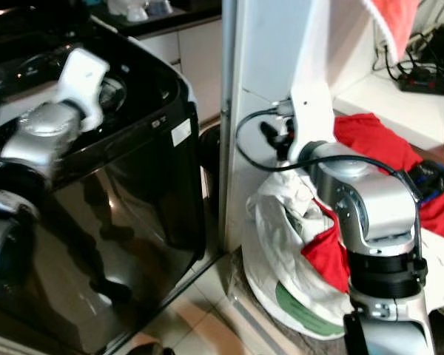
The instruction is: Clothes washing
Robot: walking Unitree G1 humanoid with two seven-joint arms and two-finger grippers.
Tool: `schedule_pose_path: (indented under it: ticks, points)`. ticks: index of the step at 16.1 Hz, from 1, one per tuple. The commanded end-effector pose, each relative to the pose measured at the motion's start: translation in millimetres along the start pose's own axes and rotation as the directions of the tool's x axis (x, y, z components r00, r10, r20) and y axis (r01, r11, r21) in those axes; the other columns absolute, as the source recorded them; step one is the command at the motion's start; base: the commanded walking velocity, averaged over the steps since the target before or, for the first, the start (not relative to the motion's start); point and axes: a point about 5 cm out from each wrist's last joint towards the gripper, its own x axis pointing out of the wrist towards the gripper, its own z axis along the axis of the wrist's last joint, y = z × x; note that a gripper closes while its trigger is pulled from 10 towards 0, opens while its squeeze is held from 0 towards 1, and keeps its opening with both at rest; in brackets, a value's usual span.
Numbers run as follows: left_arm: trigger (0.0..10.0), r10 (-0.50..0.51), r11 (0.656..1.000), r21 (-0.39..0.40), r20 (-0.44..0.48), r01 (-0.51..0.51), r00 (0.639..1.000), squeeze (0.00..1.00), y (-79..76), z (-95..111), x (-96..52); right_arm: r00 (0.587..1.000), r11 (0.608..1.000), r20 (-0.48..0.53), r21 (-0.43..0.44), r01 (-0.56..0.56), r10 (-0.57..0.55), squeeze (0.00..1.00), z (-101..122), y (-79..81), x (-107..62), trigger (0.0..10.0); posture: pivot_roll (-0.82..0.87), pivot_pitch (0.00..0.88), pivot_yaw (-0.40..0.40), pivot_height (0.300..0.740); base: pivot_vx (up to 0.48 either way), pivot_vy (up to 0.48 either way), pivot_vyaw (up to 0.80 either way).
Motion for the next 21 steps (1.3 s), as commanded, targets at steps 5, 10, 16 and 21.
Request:
schedule_pose_path:
  ticks: [5, 10, 16, 21]
  points:
    - [10.0, -0.238, 0.971, 0.007, 0.154, 0.239, 0.959, 0.00, -65.7, 9.5, -19.7, 0.987, 0.987, -0.010, -0.017, 0.162, -0.162, 1.00, -9.6, -39.7, -10.8, 10.0, -0.11, 0.000, 0.085, 0.740, 0.000, 0.000, 0.00]
    - [10.0, -0.290, 0.953, -0.039, 0.170, 0.301, 0.942, 0.00, -90.4, 18.2, -36.6, 0.973, 0.974, -0.036, -0.028, 0.226, -0.227, 1.00, -22.4, -59.4, -10.4, 10.0, -0.11, 0.000, 0.089, 0.740, 0.000, 0.000, 0.00]
    - [10.0, -0.282, 0.953, -0.070, 0.139, 0.294, 0.949, 0.00, -99.0, 20.7, -47.4, 0.966, 0.964, -0.024, -0.062, 0.257, -0.259, 1.00, -28.8, -82.5, -7.1, 10.0, -0.11, 0.000, 0.080, 0.740, 0.000, 0.000, 0.00]
    - [10.0, -0.287, 0.954, -0.048, 0.124, 0.295, 0.950, 0.00, -97.7, 25.2, -52.9, 0.976, 0.974, -0.090, -0.131, 0.185, -0.197, 1.00, -36.8, -97.2, -0.5, 10.0, -0.10, 0.000, 0.066, 0.740, 0.000, 0.000, 0.00]
